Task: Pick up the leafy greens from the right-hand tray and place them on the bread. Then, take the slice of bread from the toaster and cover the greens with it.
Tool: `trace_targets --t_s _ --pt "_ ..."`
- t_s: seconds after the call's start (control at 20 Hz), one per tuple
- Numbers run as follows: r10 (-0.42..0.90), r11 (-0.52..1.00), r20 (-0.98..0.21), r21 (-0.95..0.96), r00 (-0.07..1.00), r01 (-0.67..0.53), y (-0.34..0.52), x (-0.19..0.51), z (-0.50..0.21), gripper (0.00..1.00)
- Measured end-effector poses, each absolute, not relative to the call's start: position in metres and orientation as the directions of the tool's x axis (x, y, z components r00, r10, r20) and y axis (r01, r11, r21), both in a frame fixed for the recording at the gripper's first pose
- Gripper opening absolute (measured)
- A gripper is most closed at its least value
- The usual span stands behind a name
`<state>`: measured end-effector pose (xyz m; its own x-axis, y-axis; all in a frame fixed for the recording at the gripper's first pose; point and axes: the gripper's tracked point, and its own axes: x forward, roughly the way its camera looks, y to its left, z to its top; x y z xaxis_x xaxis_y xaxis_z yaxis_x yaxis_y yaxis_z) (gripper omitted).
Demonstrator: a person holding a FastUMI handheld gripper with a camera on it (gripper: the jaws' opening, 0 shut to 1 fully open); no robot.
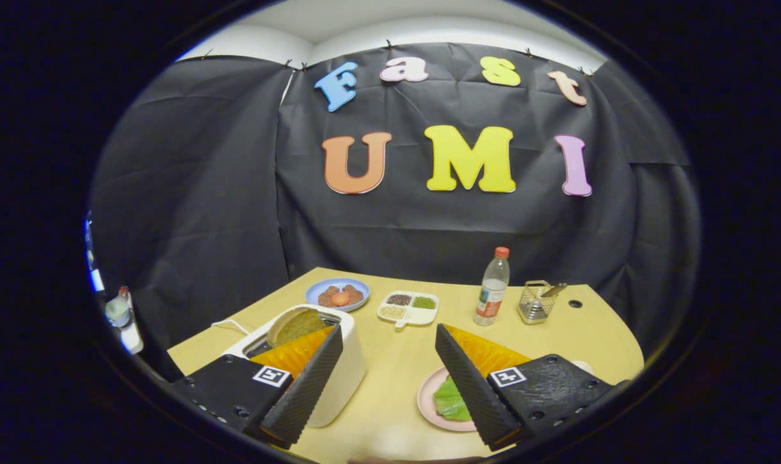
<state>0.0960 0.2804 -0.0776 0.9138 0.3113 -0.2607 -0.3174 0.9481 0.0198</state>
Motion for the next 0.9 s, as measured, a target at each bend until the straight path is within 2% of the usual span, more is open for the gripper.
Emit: trace_targets --t_s 0.35,0.65,0.75,0.9 --pt "0.312 0.949 -0.295 0.046 0.903 -0.313 0.355 0.116 -0.072 0.97" --pt "0.276 0.953 -0.406 -0.004 0.872 -0.303 0.404 0.128 -0.105 0.96" --pt "0.23 0.959 -0.427 -0.056 0.874 -0.279 0.405 0.132 -0.112 0.95" --pt "0.167 0.968 -0.44 -0.096 0.882 -0.232 0.4 0.135 -0.116 0.82"
